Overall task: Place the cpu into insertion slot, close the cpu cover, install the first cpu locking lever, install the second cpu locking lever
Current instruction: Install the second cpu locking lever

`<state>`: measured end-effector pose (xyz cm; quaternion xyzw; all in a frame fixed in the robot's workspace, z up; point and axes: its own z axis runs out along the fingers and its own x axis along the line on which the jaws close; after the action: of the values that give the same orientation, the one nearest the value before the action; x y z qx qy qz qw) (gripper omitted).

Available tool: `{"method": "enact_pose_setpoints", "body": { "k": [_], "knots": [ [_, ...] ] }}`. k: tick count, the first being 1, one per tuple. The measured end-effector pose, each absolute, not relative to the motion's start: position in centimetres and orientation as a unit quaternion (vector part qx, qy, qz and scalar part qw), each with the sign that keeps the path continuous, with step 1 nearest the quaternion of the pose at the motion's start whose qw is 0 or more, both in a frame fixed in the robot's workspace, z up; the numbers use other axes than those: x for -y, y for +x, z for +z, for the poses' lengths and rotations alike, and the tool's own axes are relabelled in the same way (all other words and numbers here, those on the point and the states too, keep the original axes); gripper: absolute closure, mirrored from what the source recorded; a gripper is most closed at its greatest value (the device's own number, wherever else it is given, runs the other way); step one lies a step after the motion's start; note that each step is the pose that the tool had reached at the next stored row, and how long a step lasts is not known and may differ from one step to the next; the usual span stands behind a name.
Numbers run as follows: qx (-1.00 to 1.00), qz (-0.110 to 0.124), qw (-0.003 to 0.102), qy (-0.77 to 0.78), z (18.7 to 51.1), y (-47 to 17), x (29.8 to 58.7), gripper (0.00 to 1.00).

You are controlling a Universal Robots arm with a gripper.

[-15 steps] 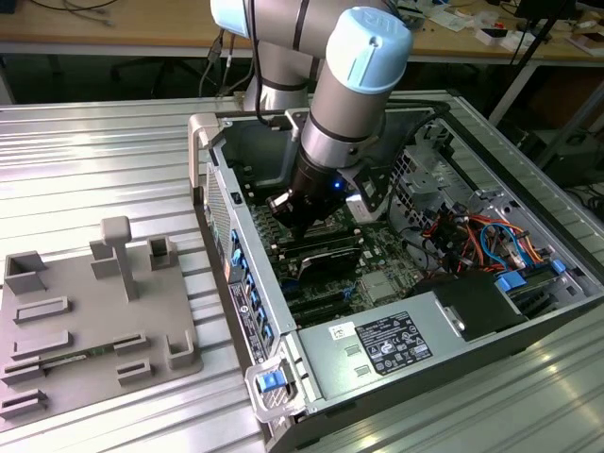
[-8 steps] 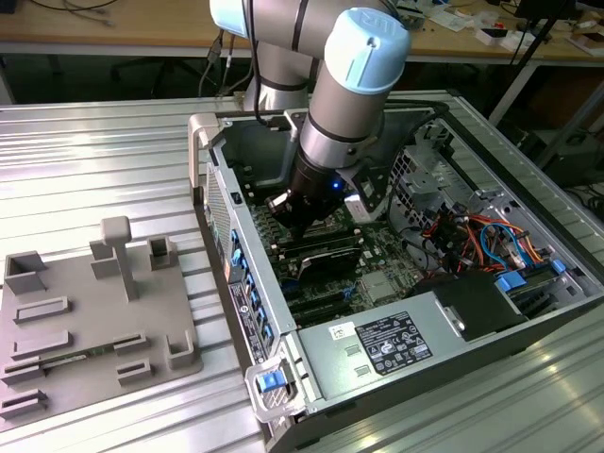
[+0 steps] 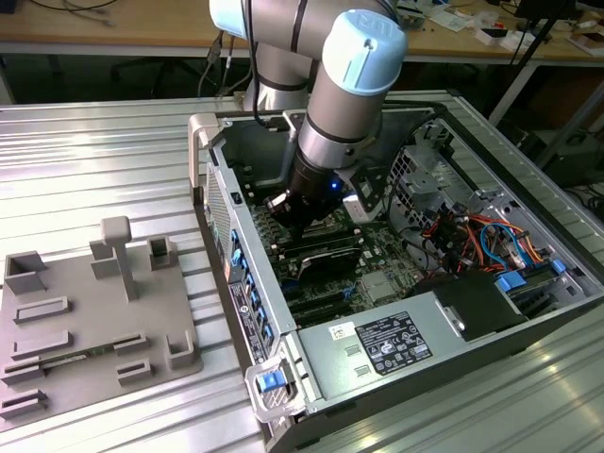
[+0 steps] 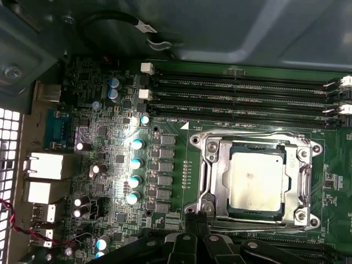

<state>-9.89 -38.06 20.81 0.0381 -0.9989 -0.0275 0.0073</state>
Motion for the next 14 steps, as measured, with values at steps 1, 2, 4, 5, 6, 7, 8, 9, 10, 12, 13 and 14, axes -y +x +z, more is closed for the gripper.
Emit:
{"method": "enact_pose_setpoints", "body": {
  "k": [1, 2, 4, 5, 6, 7, 8, 9, 10, 12, 13, 14],
  "knots": [
    [0.999, -0.028, 0.007, 0.038, 20.76, -9.9, 37.99, 0.89],
    [0.999, -0.028, 0.007, 0.038, 20.73, -9.9, 37.93, 0.89],
    [0.999, -0.028, 0.007, 0.038, 20.69, -9.9, 37.81, 0.89],
    [0.999, -0.028, 0.007, 0.038, 20.66, -9.89, 37.73, 0.89],
    [0.999, -0.028, 0.007, 0.038, 20.65, -9.89, 37.72, 0.89],
    [0.999, -0.028, 0.007, 0.038, 20.63, -9.9, 37.71, 0.89],
    [0.999, -0.028, 0.007, 0.038, 20.62, -9.9, 37.71, 0.89],
    [0.999, -0.028, 0.007, 0.038, 20.61, -9.9, 37.71, 0.89],
    [0.999, -0.028, 0.007, 0.038, 20.58, -9.9, 37.71, 0.89],
    [0.999, -0.028, 0.007, 0.038, 20.53, -9.9, 37.71, 0.89],
    [0.999, -0.028, 0.007, 0.038, 20.49, -9.9, 37.72, 0.89],
    [0.999, -0.029, 0.007, 0.038, 20.45, -9.91, 37.71, 0.89]
  ]
}}
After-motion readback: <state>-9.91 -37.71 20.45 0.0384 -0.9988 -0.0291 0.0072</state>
